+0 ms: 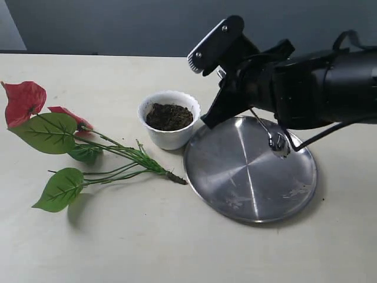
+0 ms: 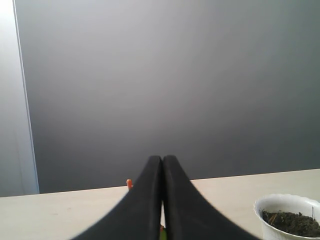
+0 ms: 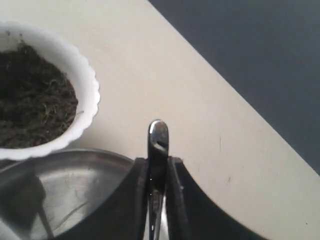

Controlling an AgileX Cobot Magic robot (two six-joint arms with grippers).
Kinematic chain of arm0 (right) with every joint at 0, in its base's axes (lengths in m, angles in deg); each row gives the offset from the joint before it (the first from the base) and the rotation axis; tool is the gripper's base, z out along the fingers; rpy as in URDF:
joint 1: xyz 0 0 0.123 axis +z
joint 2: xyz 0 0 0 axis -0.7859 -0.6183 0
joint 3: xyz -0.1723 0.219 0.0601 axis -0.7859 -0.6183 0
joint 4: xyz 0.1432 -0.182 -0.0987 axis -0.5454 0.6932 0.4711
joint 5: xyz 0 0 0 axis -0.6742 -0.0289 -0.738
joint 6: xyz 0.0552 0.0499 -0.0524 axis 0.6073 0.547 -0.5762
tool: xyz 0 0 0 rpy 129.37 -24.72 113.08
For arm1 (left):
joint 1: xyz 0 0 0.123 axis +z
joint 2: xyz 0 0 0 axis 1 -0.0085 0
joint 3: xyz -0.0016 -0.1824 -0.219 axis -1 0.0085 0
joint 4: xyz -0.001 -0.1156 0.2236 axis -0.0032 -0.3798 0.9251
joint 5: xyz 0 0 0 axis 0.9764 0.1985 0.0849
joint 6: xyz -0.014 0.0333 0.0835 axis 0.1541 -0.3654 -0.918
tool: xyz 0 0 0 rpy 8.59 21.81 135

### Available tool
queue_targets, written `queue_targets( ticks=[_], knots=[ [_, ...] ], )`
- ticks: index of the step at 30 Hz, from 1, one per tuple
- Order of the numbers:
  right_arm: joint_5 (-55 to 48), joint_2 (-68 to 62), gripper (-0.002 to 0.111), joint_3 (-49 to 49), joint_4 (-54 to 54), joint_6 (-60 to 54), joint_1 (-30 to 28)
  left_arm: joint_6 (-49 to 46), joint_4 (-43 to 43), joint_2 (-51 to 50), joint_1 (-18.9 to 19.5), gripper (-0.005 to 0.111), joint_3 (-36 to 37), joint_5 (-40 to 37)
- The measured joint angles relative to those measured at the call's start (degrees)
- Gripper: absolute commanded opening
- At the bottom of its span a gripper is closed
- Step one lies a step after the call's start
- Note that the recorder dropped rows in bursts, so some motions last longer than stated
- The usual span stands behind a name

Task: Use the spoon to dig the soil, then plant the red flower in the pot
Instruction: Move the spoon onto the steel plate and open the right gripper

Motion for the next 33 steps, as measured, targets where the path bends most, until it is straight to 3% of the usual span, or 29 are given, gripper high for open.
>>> queue_targets(
  ticks=[30,33],
  knots=[
    [6.02,-13.17,-0.001,-0.09,-0.1,-0.38,-0.29,0.0,0.0,0.0,0.0,0.0,0.0,0.0],
    [5.5,-13.17,0.009,-0.09,-0.1,-0.38,-0.29,0.0,0.0,0.0,0.0,0.0,0.0,0.0]
  ],
)
